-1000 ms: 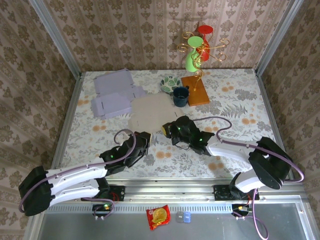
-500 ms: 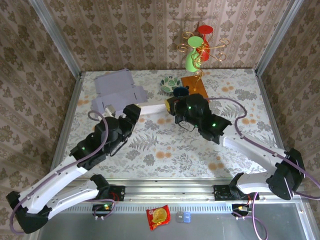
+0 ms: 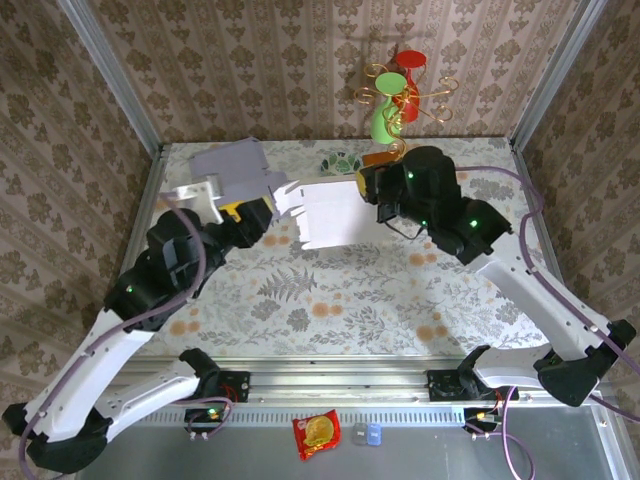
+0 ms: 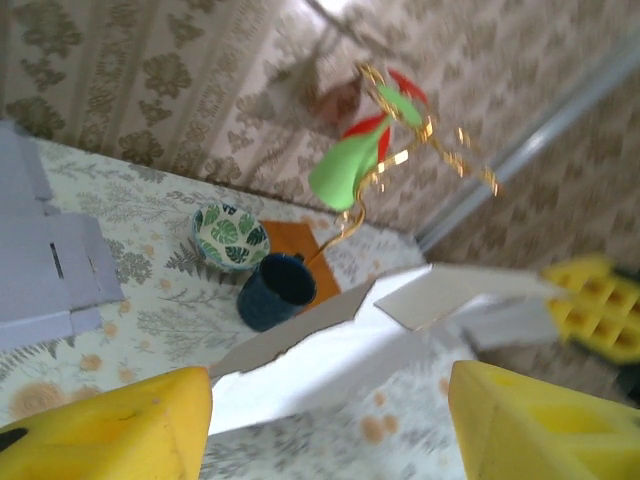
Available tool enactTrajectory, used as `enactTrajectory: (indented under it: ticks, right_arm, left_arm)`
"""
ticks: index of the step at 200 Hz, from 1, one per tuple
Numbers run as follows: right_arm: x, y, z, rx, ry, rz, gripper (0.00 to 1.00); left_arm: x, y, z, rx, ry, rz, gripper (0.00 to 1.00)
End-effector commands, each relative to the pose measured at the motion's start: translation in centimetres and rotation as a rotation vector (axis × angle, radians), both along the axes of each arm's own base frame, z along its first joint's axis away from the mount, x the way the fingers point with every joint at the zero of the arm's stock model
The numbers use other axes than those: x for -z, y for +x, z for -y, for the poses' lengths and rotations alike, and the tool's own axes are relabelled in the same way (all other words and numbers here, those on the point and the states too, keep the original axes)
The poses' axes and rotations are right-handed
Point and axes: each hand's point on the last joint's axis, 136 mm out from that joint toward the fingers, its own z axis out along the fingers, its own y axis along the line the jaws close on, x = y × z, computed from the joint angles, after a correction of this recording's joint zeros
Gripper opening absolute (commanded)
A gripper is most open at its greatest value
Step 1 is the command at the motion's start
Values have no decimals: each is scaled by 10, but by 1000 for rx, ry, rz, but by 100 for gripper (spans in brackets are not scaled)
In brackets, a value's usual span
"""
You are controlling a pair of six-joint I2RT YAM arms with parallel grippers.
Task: Fold the paper box
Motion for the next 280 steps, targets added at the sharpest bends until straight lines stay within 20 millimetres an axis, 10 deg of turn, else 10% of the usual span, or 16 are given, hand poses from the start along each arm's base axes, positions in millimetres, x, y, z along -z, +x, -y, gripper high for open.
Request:
enactTrajectory:
  ticks: [1, 74, 144, 180, 224, 239, 280]
  right_arm:
    - [18, -15, 23, -12, -70, -101, 0]
    - [30, -24, 59, -16, -62, -190, 0]
    - [41, -30, 70, -48, -67, -250, 0]
    - [43, -25, 76, -51, -59, -258, 0]
    - [49, -7, 81, -61, -48, -241, 0]
    - [47, 5, 89, -53, -56, -191, 0]
    - [26, 17, 122, 88, -153, 7, 43]
  left_arm:
    - [30, -2, 31, 232, 287, 111, 69]
    - [85, 21, 84, 435, 539, 290, 81]
    - [94, 46, 132, 528, 466, 351, 81]
    - [108, 47, 149, 594, 475, 336, 64]
    - [109, 46, 161, 641, 438, 287, 0]
    - [115, 49, 159, 606, 448, 235, 0]
    - [131, 53, 145, 409, 494, 74, 0]
